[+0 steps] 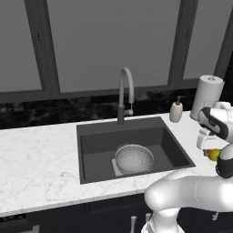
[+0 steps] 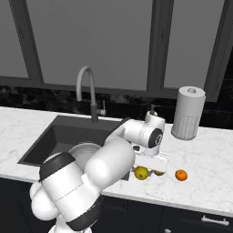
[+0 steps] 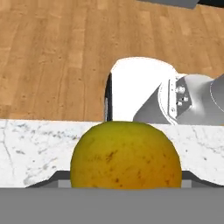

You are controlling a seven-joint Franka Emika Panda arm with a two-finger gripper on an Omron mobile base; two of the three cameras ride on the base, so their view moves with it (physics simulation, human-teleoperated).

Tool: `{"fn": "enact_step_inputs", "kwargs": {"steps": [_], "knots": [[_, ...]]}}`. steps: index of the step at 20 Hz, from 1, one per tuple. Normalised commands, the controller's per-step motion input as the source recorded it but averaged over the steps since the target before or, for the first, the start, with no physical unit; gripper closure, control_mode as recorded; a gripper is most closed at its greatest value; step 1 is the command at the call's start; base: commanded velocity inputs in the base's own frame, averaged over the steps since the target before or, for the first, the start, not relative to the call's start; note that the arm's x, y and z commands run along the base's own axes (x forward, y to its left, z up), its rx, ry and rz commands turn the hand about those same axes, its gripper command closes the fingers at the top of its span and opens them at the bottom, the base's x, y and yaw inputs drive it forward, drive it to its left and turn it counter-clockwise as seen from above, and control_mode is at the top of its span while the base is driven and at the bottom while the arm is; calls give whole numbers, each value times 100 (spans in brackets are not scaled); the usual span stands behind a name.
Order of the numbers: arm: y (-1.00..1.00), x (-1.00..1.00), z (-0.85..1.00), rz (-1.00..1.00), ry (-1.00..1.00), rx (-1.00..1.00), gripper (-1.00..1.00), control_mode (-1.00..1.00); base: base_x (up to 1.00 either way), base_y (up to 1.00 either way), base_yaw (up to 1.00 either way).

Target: Put the colander in the sink, put the pear, tangerine, apple in the colander, and turn on the sink faucet and pour water over the colander.

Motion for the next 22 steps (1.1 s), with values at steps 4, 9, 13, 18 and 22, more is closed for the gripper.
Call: {"fn": "enact_step_inputs", "kwargs": {"steps": [4,9,13,18,22], "knots": [[47,3,31,-73,5,-1,100,-100,0,0,0],[49,12,28,-76,1,0,100,-100,0,0,0],[49,27,12,-78,2,-4,100,-100,0,0,0],[57,37,0,-62,26,0,100,-100,0,0,0],[55,44,0,-40,50,2,100,-100,0,0,0]]}}
